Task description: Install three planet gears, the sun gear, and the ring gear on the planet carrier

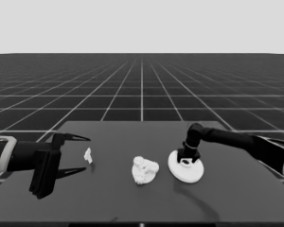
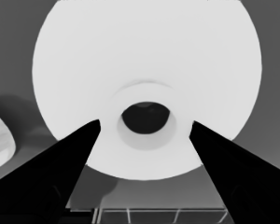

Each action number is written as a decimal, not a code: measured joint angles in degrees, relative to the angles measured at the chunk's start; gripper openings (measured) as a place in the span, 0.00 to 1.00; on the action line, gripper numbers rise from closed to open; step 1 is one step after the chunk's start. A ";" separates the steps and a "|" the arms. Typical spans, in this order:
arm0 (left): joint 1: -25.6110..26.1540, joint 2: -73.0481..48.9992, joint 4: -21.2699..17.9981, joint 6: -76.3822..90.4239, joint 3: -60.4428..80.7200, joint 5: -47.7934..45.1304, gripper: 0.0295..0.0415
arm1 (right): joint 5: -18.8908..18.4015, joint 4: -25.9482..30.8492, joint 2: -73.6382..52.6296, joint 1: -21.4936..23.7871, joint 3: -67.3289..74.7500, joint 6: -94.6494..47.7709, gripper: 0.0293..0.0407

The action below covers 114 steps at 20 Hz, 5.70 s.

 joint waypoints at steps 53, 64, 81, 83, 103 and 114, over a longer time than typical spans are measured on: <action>0.00 0.00 0.00 0.00 0.00 0.00 0.75 | -6.63 -0.08 30.02 2.81 -7.25 27.20 0.49; 0.00 0.00 0.00 0.00 0.00 0.00 0.75 | -6.60 -0.10 30.01 2.81 -7.29 32.72 0.49; 0.00 0.00 0.00 0.00 0.00 0.00 0.75 | -6.69 -0.07 29.87 2.06 -7.39 41.22 0.49; 0.00 0.00 0.00 0.00 0.00 0.00 0.75 | -6.69 -0.08 29.87 2.05 -7.39 42.22 0.49; 0.00 0.00 0.00 0.00 0.00 0.00 0.75 | -6.68 -0.09 29.87 2.02 -7.40 51.69 0.78; 0.00 0.00 0.00 0.00 0.00 0.00 0.75 | -10.52 13.12 28.43 16.26 -1.40 32.02 0.81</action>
